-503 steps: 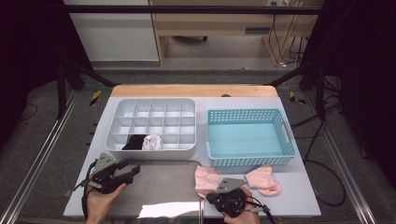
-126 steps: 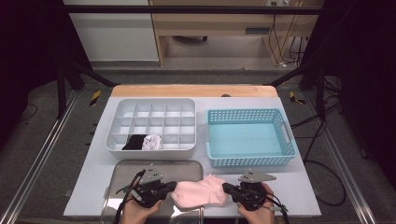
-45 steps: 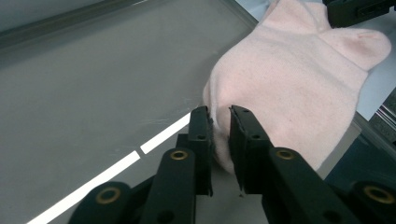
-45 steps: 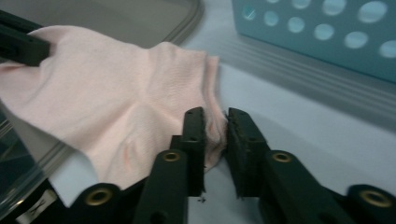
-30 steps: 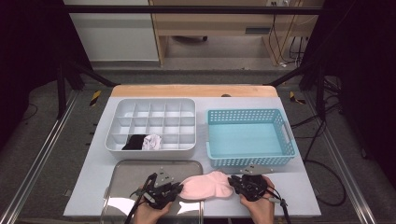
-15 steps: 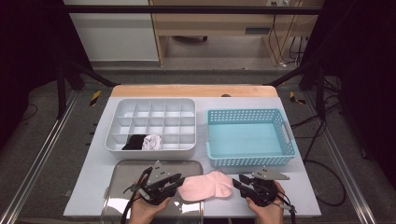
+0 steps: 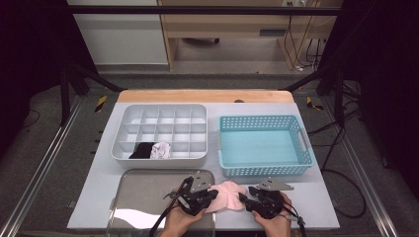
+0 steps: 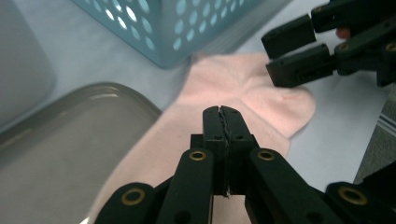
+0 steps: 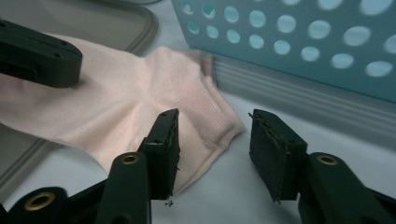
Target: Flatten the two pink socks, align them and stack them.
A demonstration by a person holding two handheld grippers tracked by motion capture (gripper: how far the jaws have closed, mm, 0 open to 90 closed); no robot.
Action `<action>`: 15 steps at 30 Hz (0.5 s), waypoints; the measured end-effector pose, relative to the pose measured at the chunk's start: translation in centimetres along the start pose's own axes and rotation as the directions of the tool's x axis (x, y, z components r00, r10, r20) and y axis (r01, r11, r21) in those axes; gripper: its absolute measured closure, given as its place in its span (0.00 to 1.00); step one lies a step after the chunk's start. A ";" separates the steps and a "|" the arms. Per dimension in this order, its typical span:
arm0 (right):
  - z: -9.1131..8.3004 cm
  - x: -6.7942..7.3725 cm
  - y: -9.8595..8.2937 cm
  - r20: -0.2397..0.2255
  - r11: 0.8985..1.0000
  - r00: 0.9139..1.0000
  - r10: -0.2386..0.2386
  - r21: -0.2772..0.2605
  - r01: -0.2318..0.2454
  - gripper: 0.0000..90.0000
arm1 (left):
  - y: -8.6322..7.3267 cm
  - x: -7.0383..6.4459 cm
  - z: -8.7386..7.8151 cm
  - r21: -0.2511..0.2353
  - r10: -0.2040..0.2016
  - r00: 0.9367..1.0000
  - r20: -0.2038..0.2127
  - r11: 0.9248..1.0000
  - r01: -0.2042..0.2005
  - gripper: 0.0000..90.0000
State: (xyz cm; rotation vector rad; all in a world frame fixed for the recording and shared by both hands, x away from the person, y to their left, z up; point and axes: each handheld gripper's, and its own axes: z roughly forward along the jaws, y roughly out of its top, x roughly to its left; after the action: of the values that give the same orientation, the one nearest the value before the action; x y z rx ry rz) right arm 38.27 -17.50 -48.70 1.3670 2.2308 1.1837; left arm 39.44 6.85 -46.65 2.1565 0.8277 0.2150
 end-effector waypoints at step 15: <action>-0.8 0.7 0.8 -0.022 1.000 1.000 -0.002 0.003 0.002 0.95 | -0.2 -0.5 0.9 0.028 0.013 1.000 0.015 1.000 -0.014 0.99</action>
State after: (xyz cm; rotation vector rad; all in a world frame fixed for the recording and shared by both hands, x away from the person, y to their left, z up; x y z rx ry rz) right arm 37.93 -17.17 -47.44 1.3583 2.2492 1.2014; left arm 39.37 6.08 -47.30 2.1879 0.8121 0.1951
